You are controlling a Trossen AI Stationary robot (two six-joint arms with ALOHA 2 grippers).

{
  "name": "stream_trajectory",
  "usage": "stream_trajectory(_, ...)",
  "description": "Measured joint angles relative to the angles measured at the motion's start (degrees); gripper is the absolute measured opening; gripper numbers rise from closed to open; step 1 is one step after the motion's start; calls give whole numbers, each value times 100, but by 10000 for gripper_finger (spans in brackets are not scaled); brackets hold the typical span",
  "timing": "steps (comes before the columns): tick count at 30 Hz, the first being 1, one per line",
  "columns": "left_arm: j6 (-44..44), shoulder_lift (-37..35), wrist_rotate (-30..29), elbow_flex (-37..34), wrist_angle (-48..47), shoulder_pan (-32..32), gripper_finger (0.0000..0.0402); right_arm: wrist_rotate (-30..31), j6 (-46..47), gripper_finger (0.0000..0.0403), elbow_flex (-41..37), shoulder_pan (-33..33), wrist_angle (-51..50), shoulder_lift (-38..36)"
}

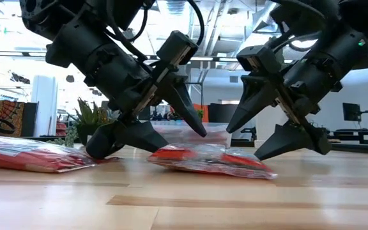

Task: Sort popcorn bags into baskets
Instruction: Put the red popcorn bag into the transparent bin

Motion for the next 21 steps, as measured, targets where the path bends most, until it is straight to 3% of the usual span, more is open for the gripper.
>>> stream_trajectory(8, 17, 0, -24, -2, -12, 2, 195, 184, 443, 317, -18, -29, 193, 2)
stream_trajectory(21, 260, 37, 101, 170, -29, 76, 195, 50, -170, 317, 293, -435, -106, 37)
